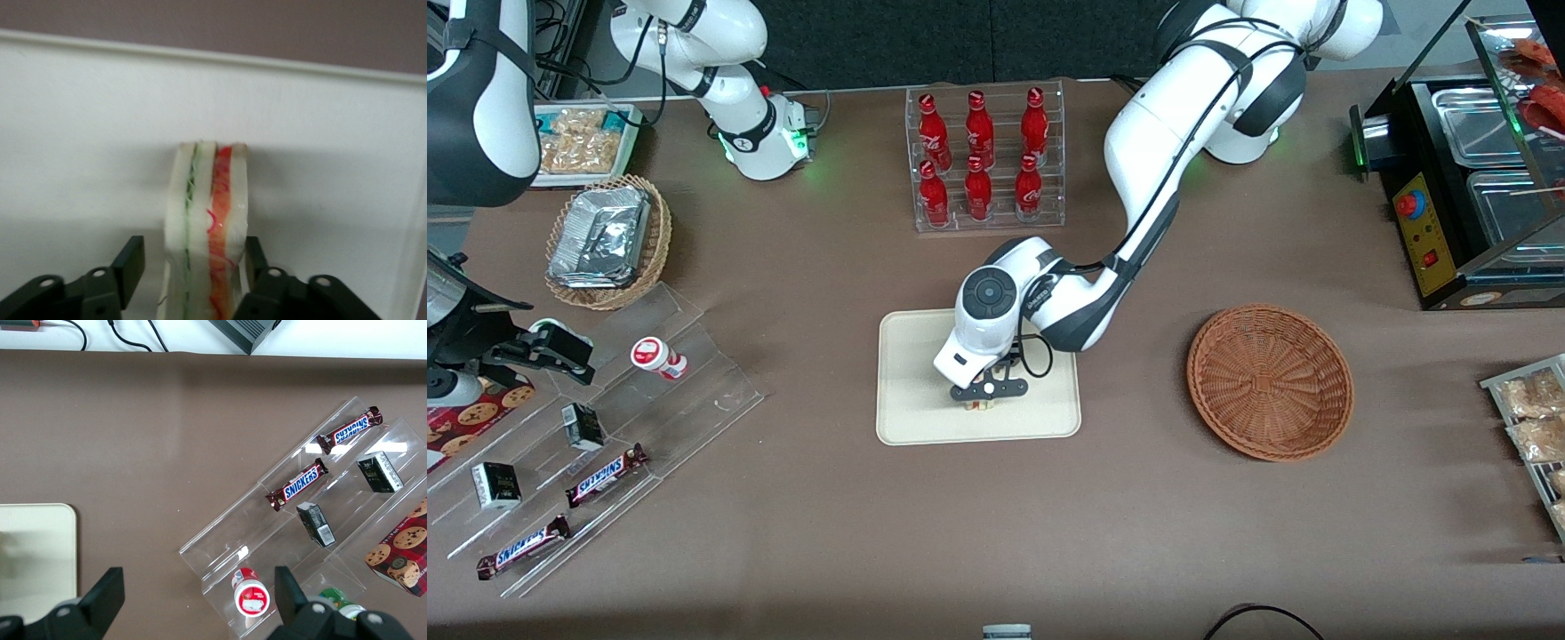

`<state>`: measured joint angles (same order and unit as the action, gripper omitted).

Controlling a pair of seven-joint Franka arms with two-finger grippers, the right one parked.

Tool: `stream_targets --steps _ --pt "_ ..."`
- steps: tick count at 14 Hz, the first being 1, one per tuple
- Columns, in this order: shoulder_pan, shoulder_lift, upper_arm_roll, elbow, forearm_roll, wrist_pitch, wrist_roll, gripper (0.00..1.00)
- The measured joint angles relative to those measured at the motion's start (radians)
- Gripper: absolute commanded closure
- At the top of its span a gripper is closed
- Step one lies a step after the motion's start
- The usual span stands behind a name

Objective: Place sandwich from basket to tray

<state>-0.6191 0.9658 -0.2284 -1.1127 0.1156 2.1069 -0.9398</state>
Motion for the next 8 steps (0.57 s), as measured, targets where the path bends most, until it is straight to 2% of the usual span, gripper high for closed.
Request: stream_targets --steps 2,5,8 --pt "0.052 -0.043 -0.007 0.054 -0.004 -0.116 0.028 0.00" --pt "0.155 -0.193 -0.009 0.062 -0.066 -0.301 0.161 0.00" --pt "0.295 -0.375 -0.008 -0.108 -0.114 -0.348 0.330 0.01"
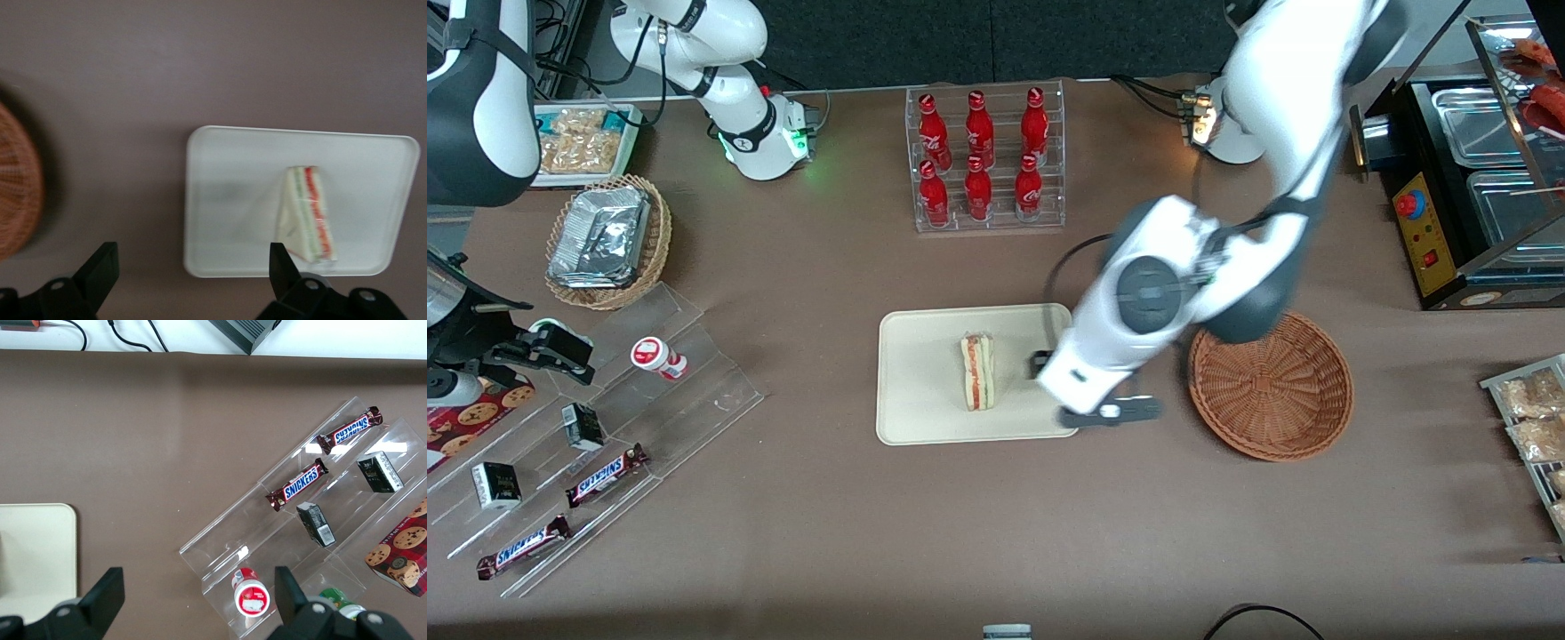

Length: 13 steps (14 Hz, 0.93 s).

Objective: Place sandwich from basket to tray

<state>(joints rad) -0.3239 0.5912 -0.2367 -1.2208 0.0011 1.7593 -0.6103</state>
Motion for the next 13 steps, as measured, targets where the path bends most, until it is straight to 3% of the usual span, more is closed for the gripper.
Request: stream_targets --steps 4,7,10,13 --pt "0.182 -0.234 0.001 -0.374 -0.006 0.116 0.223 0.01" --pt "0.309 -0.388 0.003 -0.550 -0.007 0.126 0.395 0.01" --pt "0.427 -0.520 0.008 -0.618 -0.007 0.058 0.532 0.00" --pt "0.452 -0.612 0.010 -0.554 -0.006 -0.095 0.559 0.00"
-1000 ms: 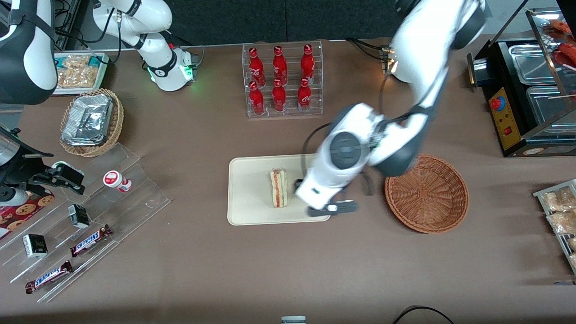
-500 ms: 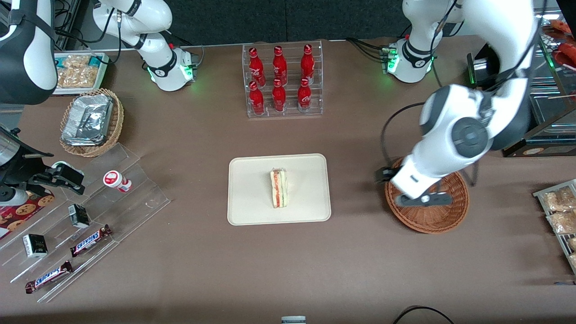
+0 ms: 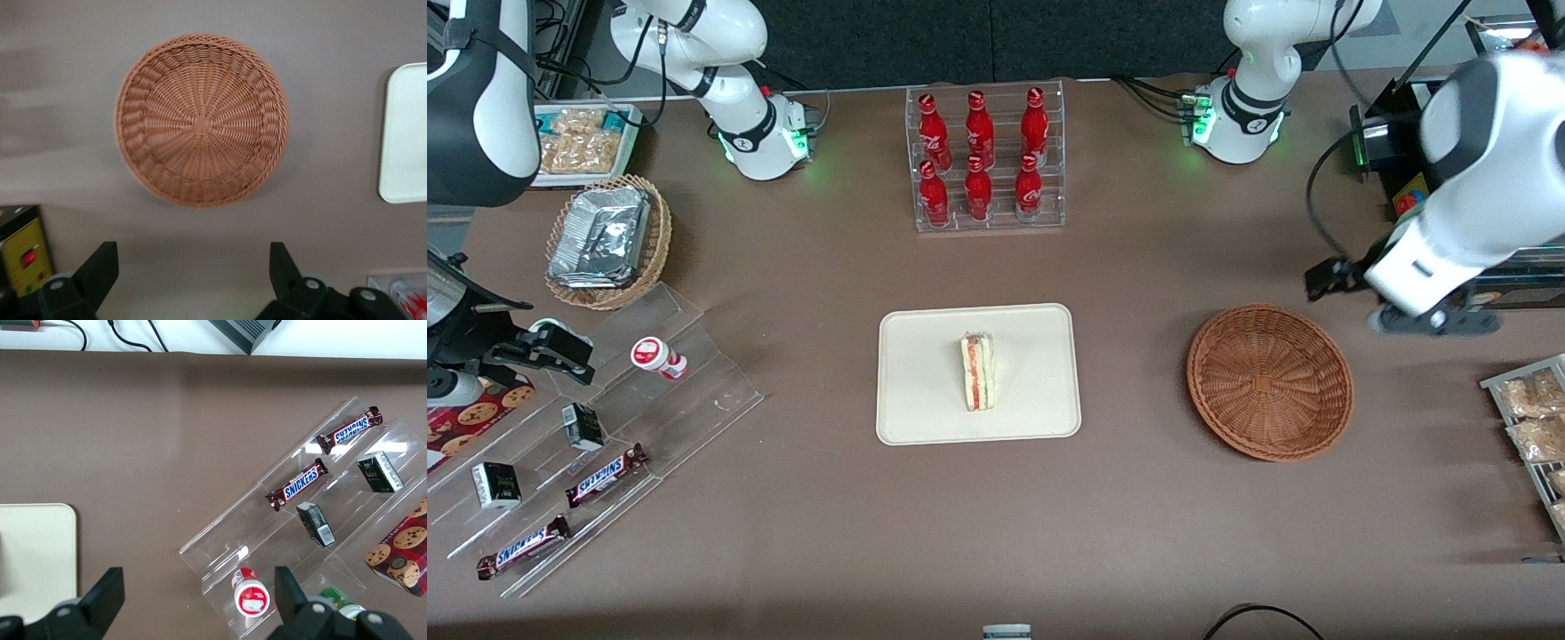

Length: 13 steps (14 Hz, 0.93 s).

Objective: Place sandwich from basket to tray

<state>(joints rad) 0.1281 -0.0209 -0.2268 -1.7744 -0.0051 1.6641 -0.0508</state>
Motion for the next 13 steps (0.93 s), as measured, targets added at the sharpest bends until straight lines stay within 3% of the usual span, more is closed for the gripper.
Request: stream_targets --steps 5,13 --pt "-0.001 -0.036 -0.005 0.183 0.001 -0.154 -0.002 0.00" --pt "-0.046 -0.028 0.011 0.194 0.001 -0.165 -0.029 0.00"
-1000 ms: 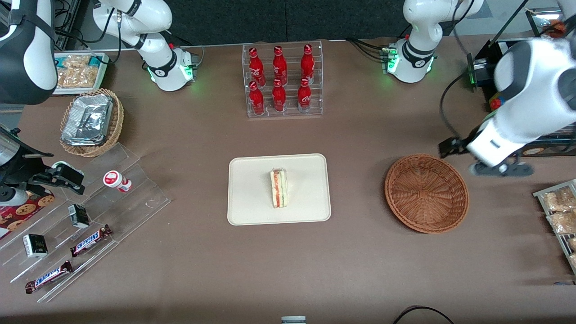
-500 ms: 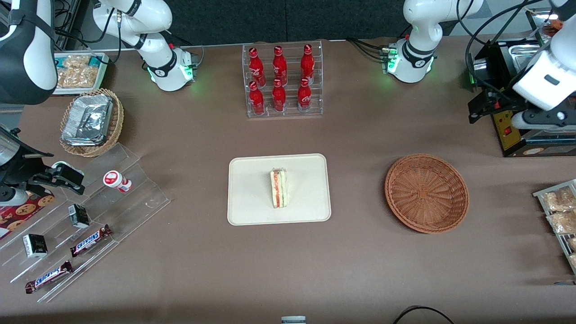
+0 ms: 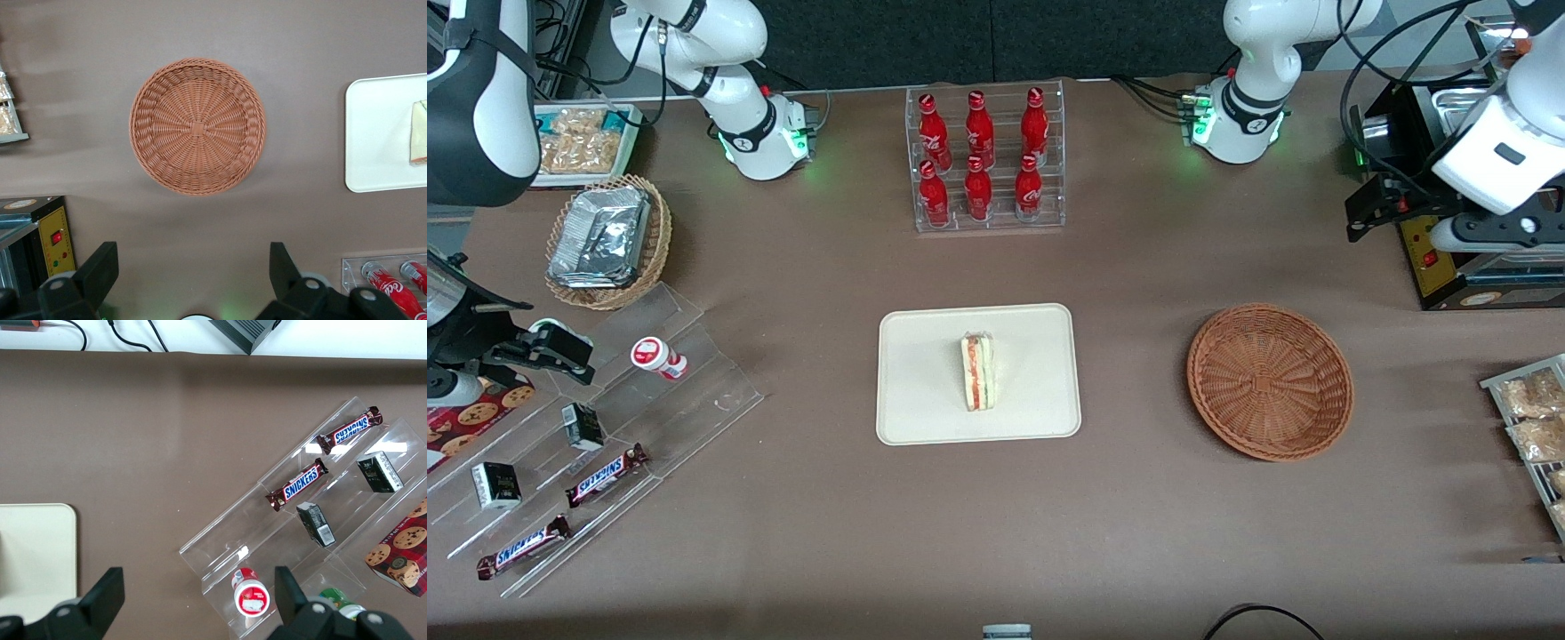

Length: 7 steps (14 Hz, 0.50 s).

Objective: Place sandwich from basket to tray

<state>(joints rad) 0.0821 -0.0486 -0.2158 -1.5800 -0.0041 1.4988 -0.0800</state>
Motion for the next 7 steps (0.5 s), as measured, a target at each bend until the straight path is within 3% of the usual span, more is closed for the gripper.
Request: stream_targets --steps 3,7 --pt "-0.097 0.005 0.102 0.000 0.000 0.000 -0.002 0.00" --pt "-0.106 0.006 0.120 0.000 0.000 0.000 -0.002 0.00"
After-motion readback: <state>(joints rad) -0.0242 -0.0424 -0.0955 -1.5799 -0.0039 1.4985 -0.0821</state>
